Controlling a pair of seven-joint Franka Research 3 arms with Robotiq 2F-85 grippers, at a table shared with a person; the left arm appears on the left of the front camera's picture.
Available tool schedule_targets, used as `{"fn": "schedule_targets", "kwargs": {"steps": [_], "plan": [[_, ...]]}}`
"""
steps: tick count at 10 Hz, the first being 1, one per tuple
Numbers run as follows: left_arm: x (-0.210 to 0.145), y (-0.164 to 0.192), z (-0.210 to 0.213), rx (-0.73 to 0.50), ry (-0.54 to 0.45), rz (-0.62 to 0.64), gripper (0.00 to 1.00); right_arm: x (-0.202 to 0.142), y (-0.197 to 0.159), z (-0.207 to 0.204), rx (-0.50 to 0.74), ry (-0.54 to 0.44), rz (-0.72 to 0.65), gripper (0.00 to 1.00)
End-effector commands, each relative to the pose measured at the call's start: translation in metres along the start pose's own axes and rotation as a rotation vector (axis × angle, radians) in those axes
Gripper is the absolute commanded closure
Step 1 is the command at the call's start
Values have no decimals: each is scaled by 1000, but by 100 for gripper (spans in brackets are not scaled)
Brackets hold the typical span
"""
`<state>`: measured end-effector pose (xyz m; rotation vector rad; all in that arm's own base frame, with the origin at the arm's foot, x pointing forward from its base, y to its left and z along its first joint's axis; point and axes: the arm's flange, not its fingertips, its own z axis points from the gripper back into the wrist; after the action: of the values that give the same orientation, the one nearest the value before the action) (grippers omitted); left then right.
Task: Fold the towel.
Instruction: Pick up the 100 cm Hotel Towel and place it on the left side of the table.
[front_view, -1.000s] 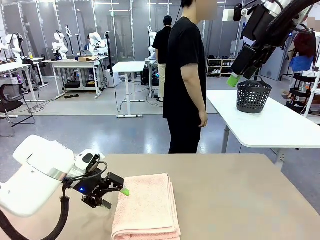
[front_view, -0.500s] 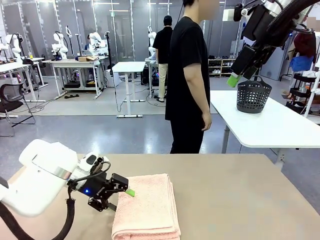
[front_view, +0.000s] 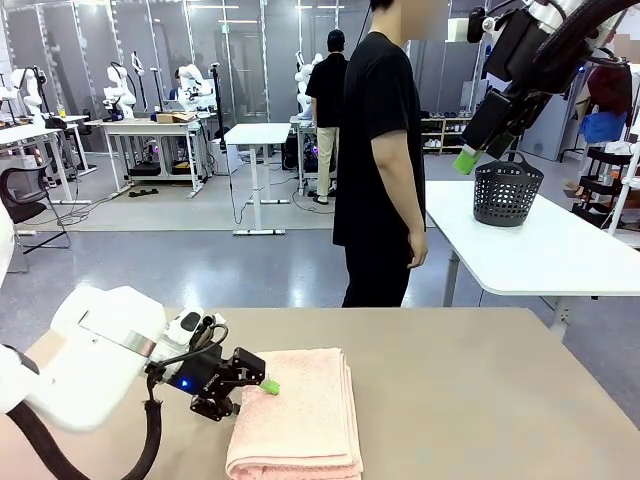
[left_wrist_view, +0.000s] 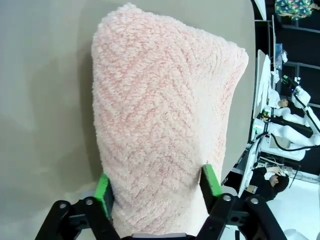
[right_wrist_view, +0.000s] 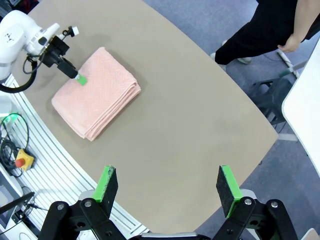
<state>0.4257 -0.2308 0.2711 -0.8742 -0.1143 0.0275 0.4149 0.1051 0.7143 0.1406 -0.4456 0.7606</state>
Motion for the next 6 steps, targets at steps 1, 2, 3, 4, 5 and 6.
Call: {"fn": "schedule_targets", "kwargs": {"steps": [1, 2, 3, 4, 5, 6], "plan": [[-3, 7, -10, -47, -14, -10, 100, -1, 0, 0, -1, 3, -2, 0], [-4, 8, -10, -50, -9, -9, 100, -1, 0, 0, -1, 3, -2, 0], [-4, 8, -11, -47, -6, -13, 100, -1, 0, 0, -1, 3, -2, 0], [-3, 7, -9, -44, -5, -18, 88, -1, 0, 0, -1, 3, -2, 0], [-3, 6, -6, -41, -7, -23, 98, -1, 0, 0, -1, 3, -2, 0], [-3, 5, -3, -36, -12, -28, 100, -1, 0, 0, -1, 3, -2, 0]]}}
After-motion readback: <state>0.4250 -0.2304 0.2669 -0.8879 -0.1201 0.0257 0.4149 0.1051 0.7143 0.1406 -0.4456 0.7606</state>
